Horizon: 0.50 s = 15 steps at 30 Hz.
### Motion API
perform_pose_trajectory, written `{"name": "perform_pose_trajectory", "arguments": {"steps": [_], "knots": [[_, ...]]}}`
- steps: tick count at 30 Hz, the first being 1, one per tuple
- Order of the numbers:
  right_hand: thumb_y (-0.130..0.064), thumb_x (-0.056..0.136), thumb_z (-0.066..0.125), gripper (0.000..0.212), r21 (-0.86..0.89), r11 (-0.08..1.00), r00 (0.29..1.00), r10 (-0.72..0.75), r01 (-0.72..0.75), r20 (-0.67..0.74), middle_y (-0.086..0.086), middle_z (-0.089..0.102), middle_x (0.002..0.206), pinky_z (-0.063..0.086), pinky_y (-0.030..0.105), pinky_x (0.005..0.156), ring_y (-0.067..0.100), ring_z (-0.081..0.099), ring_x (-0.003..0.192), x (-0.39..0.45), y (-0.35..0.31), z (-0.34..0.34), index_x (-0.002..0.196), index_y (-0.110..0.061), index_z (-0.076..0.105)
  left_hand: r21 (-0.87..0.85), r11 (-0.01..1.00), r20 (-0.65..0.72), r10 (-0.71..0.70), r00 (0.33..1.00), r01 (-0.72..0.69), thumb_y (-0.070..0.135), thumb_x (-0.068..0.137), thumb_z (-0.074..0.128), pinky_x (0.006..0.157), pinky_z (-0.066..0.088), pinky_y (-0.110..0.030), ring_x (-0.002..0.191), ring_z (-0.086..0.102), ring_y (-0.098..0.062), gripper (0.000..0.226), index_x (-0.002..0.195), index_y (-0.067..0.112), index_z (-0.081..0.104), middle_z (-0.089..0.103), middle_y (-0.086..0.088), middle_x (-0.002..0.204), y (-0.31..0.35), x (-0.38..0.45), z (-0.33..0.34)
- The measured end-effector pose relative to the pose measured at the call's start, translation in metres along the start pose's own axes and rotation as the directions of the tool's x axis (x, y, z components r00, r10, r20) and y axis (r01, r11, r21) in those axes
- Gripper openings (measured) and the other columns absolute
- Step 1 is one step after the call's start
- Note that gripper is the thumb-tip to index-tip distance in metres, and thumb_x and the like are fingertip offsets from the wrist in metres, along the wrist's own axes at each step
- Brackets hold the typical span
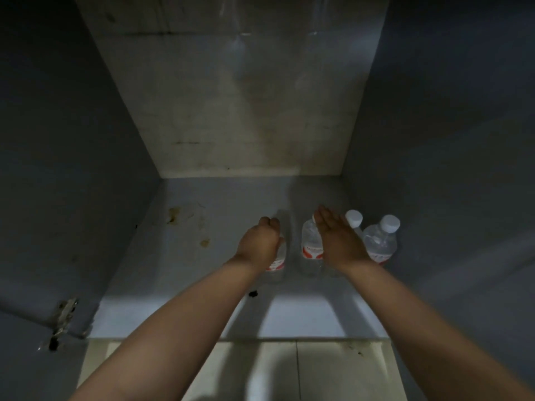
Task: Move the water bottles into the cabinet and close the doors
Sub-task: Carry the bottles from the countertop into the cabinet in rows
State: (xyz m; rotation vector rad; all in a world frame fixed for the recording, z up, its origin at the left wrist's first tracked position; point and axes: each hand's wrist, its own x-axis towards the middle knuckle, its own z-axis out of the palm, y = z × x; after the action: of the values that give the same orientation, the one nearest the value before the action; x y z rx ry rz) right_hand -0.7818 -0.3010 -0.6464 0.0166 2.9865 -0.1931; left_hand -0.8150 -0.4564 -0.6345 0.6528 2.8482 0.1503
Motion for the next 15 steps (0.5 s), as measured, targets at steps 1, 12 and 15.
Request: {"name": "perform_pose_trajectory", "arguments": {"steps": [1, 12, 15], "knots": [[-0.006, 0.097, 0.038, 0.066, 0.005, 1.000, 1.000, -0.004, 0.004, 0.005, 0.011, -0.007, 0.160, -0.001, 0.026, 0.120, 0.023, -0.002, 0.149, 0.001, 0.001, 0.001, 0.149, -0.004, -0.004, -0.007, 1.000, -0.009, 0.014, 1.000, -0.014, 0.021, 0.099, 0.038, 0.087, 0.046, -0.037, 0.111, 0.056, -0.036, 0.038, 0.131, -0.001, 0.039, 0.044, -0.021, 0.132, 0.004, 0.007, 0.000], [-0.002, 0.097, 0.036, 0.065, 0.102, 0.994, 0.999, -0.030, 0.029, 0.012, 0.009, -0.009, 0.160, -0.001, 0.025, 0.121, 0.022, -0.006, 0.149, 0.001, 0.005, -0.001, 0.149, -0.005, -0.004, -0.104, 0.994, -0.005, 0.036, 0.999, -0.037, 0.020, 0.097, 0.046, 0.094, 0.045, -0.037, 0.116, 0.054, -0.036, 0.040, 0.129, -0.003, 0.042, 0.048, -0.023, 0.129, 0.022, 0.043, -0.004], [-0.004, 0.096, 0.042, 0.070, 0.117, 0.993, 1.000, -0.024, 0.023, 0.012, 0.009, -0.009, 0.160, -0.001, 0.026, 0.121, 0.022, -0.005, 0.149, -0.001, 0.003, -0.002, 0.149, -0.005, -0.004, -0.151, 0.988, 0.023, 0.044, 0.999, -0.041, 0.022, 0.096, 0.047, 0.097, 0.043, -0.035, 0.120, 0.051, -0.035, 0.042, 0.131, -0.001, 0.041, 0.047, -0.022, 0.132, 0.021, 0.045, -0.007]]}}
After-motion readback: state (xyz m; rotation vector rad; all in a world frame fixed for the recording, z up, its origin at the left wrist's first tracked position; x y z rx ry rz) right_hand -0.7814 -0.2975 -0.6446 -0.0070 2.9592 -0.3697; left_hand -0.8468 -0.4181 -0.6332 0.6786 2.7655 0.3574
